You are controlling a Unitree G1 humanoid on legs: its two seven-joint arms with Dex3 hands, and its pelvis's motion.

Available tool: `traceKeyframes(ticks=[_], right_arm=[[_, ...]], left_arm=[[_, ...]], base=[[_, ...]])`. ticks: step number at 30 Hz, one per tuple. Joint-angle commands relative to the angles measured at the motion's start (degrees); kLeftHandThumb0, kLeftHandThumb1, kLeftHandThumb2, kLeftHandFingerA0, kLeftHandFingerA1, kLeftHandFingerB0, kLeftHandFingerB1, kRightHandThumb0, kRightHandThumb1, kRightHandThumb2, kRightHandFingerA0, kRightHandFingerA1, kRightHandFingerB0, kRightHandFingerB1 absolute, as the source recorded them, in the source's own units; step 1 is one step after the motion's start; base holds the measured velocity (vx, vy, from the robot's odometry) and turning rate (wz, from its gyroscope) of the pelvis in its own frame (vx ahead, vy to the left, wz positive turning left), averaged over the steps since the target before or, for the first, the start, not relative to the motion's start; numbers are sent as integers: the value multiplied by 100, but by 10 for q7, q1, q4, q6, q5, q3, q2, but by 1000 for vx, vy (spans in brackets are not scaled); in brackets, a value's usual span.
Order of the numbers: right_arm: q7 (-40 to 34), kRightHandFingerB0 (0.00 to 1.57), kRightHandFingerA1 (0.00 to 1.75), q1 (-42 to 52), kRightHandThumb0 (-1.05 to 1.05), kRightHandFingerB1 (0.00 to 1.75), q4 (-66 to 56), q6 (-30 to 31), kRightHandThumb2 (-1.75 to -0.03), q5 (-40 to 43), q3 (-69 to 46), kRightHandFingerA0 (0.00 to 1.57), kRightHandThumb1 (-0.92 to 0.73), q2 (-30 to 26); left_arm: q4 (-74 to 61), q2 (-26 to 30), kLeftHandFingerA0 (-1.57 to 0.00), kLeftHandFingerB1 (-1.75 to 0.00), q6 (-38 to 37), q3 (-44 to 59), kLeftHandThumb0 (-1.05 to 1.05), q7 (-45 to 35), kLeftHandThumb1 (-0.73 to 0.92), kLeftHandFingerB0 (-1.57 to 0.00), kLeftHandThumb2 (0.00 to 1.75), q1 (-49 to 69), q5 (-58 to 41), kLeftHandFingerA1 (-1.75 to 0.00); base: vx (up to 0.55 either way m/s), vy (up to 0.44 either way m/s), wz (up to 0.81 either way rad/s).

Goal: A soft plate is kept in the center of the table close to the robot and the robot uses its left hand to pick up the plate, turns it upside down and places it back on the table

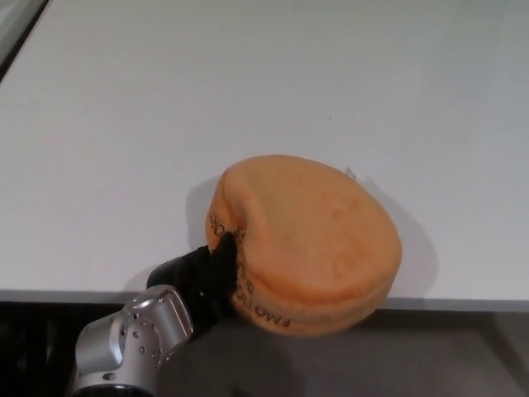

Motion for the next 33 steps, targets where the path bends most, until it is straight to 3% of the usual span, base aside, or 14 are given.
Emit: traceKeyframes(ticks=[1,4,5,8,9,10,16,17,20,21,22,26,27,33], right_arm=[[0,7,53,-3,-78,39,12,-6,-104,1,-7,29,-71,-5],[4,14,43,-5,-77,25,19,-12,-67,0,-6,35,-88,-6],[5,15,42,-6,-77,24,19,3,-67,7,-5,36,-86,-7],[4,5,53,-6,-78,36,22,-11,-105,-2,-6,27,-71,-8],[2,6,53,-6,-80,37,23,-12,-106,-4,-5,26,-72,-7],[2,15,43,-7,-81,25,24,-12,-67,-3,-5,37,-88,-6],[8,15,44,-6,-80,25,20,-10,-67,4,-4,35,-88,-6],[8,15,44,-6,-82,25,20,-9,-67,4,-4,37,-87,-6],[7,16,43,-8,-83,26,23,-10,-67,1,-4,37,-88,-6],[6,16,44,-3,-83,25,14,-4,-67,2,-4,36,-87,-6],[6,16,45,0,-82,25,8,-1,-67,4,-5,36,-87,-6],[7,16,44,1,-85,25,4,12,-67,10,-5,36,-86,-7],[6,16,44,3,-84,26,-1,21,-66,13,-5,37,-85,-7],[8,16,44,5,-83,26,-3,27,-66,15,-6,38,-86,-6]], left_arm=[[-20,34,-24,-46,-46,3,-83,-19,67,-9,103,7,31,-59],[-31,33,-20,-31,-48,8,-81,-30,83,-8,66,16,24,-49],[-30,37,-8,-10,-55,8,-89,-42,67,-5,107,20,24,-40],[-32,49,0,-6,-54,2,-105,-69,76,0,112,23,26,-8],[-32,56,0,0,-48,0,-101,-78,85,0,66,21,25,0],[-36,62,0,0,-40,1,-105,-89,70,0,107,21,21,-13],[-48,72,0,0,-33,7,-104,-113,67,0,106,23,10,-10],[-48,71,0,0,-33,8,-105,-113,82,0,65,22,10,0],[-51,80,0,0,-26,4,-105,-122,84,0,65,20,16,0],[-52,83,0,0,-22,5,-105,-126,67,0,108,19,13,-13],[-54,85,0,0,-21,5,-105,-130,68,0,108,19,13,-13],[-63,89,0,0,-25,5,-104,-134,69,0,108,23,17,-10],[-70,91,0,0,-24,2,-104,-136,87,0,65,26,19,0],[-93,100,0,0,-13,16,-105,-147,87,0,69,39,5,0]], base=[[0,0,0],[0,0,0],[0,0,0],[0,0,0],[0,0,0],[0,0,0],[0,0,0],[0,0,0],[0,0,0],[0,0,0],[0,0,0],[0,0,0],[0,0,0],[0,0,0]])
